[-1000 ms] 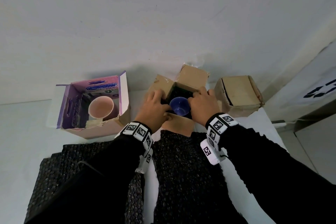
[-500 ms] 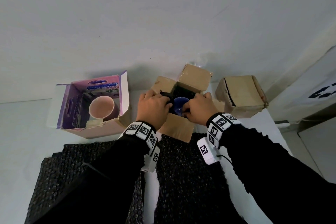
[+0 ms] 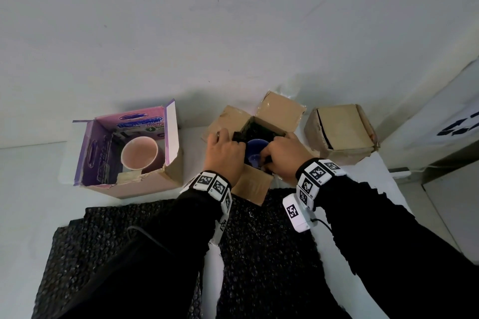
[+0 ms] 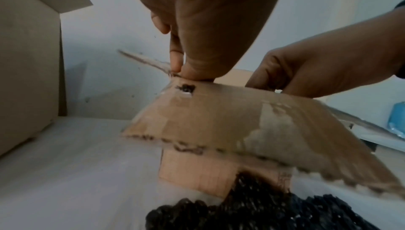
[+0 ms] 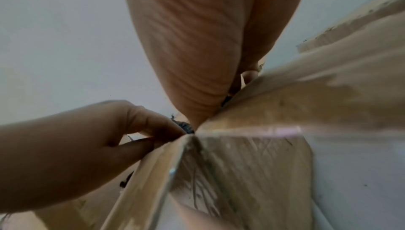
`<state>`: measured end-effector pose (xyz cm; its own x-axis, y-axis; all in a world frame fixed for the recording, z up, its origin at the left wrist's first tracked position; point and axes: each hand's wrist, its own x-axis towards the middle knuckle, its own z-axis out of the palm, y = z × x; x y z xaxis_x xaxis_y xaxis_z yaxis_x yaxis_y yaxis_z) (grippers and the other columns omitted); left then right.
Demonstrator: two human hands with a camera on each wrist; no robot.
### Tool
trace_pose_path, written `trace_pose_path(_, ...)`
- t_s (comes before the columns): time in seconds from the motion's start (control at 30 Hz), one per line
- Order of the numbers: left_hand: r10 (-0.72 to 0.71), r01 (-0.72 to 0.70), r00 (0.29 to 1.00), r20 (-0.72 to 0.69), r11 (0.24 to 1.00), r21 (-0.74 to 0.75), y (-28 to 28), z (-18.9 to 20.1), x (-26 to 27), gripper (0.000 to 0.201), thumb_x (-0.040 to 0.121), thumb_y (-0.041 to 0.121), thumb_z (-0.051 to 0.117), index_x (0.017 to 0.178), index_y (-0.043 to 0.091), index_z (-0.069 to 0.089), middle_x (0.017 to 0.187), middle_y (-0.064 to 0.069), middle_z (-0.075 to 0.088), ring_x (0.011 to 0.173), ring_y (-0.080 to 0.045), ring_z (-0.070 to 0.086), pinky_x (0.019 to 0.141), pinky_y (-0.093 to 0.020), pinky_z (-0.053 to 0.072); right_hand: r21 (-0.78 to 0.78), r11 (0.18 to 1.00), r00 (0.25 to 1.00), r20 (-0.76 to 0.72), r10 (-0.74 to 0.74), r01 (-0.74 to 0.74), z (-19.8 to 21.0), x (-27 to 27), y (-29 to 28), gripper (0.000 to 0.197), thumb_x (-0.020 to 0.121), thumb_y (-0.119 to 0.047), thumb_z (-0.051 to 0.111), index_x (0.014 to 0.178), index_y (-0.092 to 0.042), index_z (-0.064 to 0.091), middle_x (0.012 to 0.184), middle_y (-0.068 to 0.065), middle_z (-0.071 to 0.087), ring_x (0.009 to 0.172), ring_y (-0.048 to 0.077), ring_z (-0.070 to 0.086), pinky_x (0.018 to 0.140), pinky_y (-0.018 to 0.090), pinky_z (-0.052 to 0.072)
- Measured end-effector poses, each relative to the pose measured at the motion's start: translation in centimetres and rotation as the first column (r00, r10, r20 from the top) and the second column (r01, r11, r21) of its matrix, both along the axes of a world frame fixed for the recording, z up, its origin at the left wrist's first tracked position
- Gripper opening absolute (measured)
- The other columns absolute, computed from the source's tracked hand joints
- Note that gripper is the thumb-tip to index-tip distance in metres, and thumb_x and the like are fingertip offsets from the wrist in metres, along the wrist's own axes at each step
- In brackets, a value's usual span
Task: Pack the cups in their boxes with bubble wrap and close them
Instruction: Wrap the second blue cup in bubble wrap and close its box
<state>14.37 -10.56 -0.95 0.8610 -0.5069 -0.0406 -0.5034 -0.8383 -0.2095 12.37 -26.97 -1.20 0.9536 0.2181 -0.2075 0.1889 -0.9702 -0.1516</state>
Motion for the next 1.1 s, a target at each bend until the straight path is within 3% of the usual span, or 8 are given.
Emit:
trace_pose_path(0.13, 0.017, -0.022, 0.998, -0.066, 0.996, -0.081, 0.8, -0.9, 0.8, 0.034, 0.085, 0.009, 0.038, 0.114, 0.021, 0.050, 0.104, -0.006, 0.060, 0.114, -0.027, 0.036, 0.083, -0.041, 0.023, 0.010, 1.000, 1.000, -0.007, 0.008, -0.008, 0.0, 0.1, 0.0, 0.013, 0.083, -0.033, 0.062, 0.087, -0.038, 0.073, 0.094, -0.008, 0.070, 0.102, 0.015, 0.055, 0.100, 0.039, 0.026)
trace_pose_path(0.23, -0.061, 0.053, 0.992, -0.110, 0.996, -0.073, 1.6, -0.8, 1.7, 0.043, 0.086, 0.011, 0.041, 0.122, 0.029, 0.054, 0.114, -0.004, 0.057, 0.121, -0.027, 0.032, 0.085, -0.041, 0.020, 0.081, 0.997, 0.998, -0.061, -0.007, 0.012, 0.3, 0.6, -0.1, 0.012, 0.082, -0.036, 0.063, 0.089, -0.034, 0.073, 0.091, -0.008, 0.071, 0.095, 0.016, 0.061, 0.092, 0.036, 0.038)
trace_pose_path(0.33, -0.133, 0.142, 0.989, 0.063, 0.978, -0.156, 2.6, -1.0, 1.2, 0.028, 0.085, 0.018, 0.054, 0.108, 0.030, 0.064, 0.108, 0.004, 0.064, 0.108, -0.027, 0.046, 0.083, -0.039, 0.026, 0.171, 0.985, 0.998, -0.064, -0.017, 0.027, 0.4, 1.3, 0.0, 0.013, 0.081, -0.037, 0.065, 0.091, -0.028, 0.064, 0.093, -0.005, 0.065, 0.091, 0.019, 0.061, 0.076, 0.034, 0.047)
trace_pose_path(0.43, -0.099, 0.183, 0.957, 0.274, 0.936, -0.301, 3.8, -2.3, 0.2, 0.013, 0.089, 0.030, 0.057, 0.090, 0.024, 0.068, 0.103, 0.007, 0.067, 0.094, -0.029, 0.054, 0.079, -0.040, 0.033, 0.141, 0.990, 0.999, -0.025, 0.028, -0.024, -0.1, 2.1, 0.3, 0.034, 0.079, -0.015, 0.059, 0.112, -0.024, 0.061, 0.114, -0.003, 0.056, 0.108, 0.022, 0.049, 0.086, 0.037, 0.041)
trace_pose_path(0.6, -0.078, 0.130, 0.982, 0.174, 0.941, -0.313, 4.0, -3.3, -1.2, 0.023, 0.093, 0.035, 0.045, 0.098, 0.026, 0.066, 0.096, 0.012, 0.069, 0.108, -0.025, 0.050, 0.087, -0.045, 0.029, 0.156, 0.981, 0.992, 0.069, 0.110, -0.119, -0.4, 2.4, 0.8, 0.050, 0.078, -0.006, 0.056, 0.125, -0.024, 0.058, 0.132, -0.008, 0.053, 0.124, 0.019, 0.039, 0.100, 0.040, 0.030)
trace_pose_path(0.73, -0.058, 0.092, 0.992, 0.108, 0.936, -0.339, 4.0, -3.6, -1.1, 0.021, 0.092, 0.034, 0.045, 0.106, 0.025, 0.058, 0.101, 0.008, 0.067, 0.118, -0.026, 0.044, 0.096, -0.051, 0.021, 0.242, 0.965, 0.993, 0.085, 0.082, -0.101, -1.3, 2.4, 1.0, 0.048, 0.083, -0.016, 0.064, 0.127, -0.023, 0.045, 0.116, 0.003, 0.061, 0.105, 0.025, 0.054, 0.085, 0.034, 0.036)
trace_pose_path(0.9, -0.109, 0.127, 0.991, 0.079, 0.951, -0.281, 4.2, -3.8, -0.4, 0.030, 0.092, 0.038, 0.038, 0.105, 0.028, 0.063, 0.100, 0.012, 0.068, 0.118, -0.027, 0.044, 0.099, -0.053, 0.017, 0.012, 0.987, 0.983, 0.090, 0.157, -0.159, -2.1, 2.9, 1.2, 0.053, 0.087, -0.026, 0.061, 0.137, -0.025, 0.043, 0.132, -0.003, 0.054, 0.120, 0.022, 0.043, 0.096, 0.041, 0.033)
trace_pose_path(1.1, -0.103, 0.152, 0.979, 0.178, 0.945, -0.289, 4.2, -3.9, -1.4, 0.031, 0.093, 0.039, 0.041, 0.099, 0.024, 0.067, 0.108, 0.003, 0.061, 0.111, -0.027, 0.043, 0.093, -0.046, 0.029, -0.138, 0.980, 0.983, 0.089, 0.158, -0.145, -2.4, 2.8, 2.8, 0.040, 0.091, -0.033, 0.052, 0.130, -0.026, 0.051, 0.132, -0.001, 0.046, 0.118, 0.026, 0.035, 0.090, 0.041, 0.032)
